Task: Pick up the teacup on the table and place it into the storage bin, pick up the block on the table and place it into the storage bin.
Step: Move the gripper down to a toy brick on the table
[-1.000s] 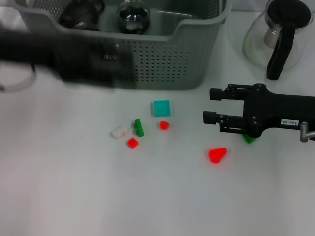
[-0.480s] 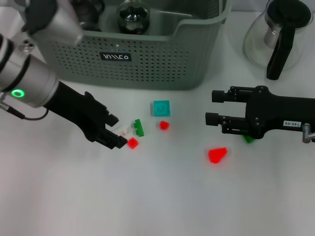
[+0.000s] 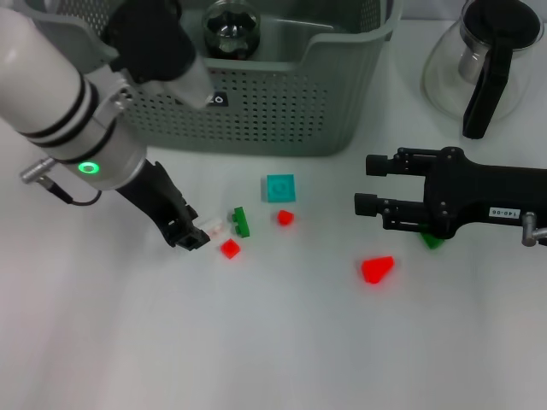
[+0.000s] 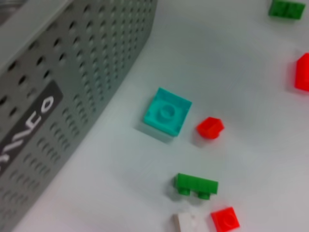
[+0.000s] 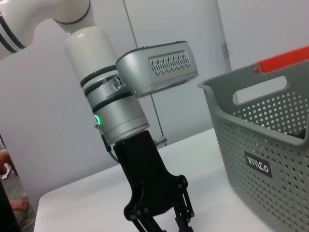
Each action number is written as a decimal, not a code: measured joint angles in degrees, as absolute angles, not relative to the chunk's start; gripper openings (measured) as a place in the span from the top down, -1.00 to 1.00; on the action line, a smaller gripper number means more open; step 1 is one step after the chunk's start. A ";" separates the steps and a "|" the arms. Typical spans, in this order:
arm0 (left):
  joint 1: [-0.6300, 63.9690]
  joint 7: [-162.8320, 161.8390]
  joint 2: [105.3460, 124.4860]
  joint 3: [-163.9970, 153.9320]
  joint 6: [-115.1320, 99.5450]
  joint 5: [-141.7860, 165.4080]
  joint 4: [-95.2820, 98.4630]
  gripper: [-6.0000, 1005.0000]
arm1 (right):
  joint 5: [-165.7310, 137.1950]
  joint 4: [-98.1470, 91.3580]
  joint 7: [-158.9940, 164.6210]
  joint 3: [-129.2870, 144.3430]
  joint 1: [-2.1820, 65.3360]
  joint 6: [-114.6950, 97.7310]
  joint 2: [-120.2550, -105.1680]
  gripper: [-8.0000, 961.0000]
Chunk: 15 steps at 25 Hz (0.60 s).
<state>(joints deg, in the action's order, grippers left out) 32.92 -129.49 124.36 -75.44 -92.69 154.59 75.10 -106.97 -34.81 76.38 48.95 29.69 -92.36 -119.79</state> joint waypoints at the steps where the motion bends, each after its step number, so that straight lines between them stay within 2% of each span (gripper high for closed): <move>1: 32.89 -129.82 124.36 -76.38 -92.15 154.70 75.10 0.18 | -106.96 -34.81 76.38 48.95 29.66 -92.35 -119.80 -0.41; 6: 33.07 -132.07 124.43 -80.84 -90.45 155.56 75.00 0.26 | -106.93 -34.81 76.33 48.95 29.41 -92.31 -119.80 -0.41; 15: 32.95 -136.31 124.48 -86.41 -86.94 159.01 74.94 0.26 | -106.96 -34.80 76.15 48.95 29.44 -92.19 -119.79 -0.41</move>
<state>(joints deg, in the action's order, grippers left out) 32.95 -136.31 124.48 -86.41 -86.94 159.01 74.94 -106.96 -34.80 76.15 48.95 29.44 -92.19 -119.79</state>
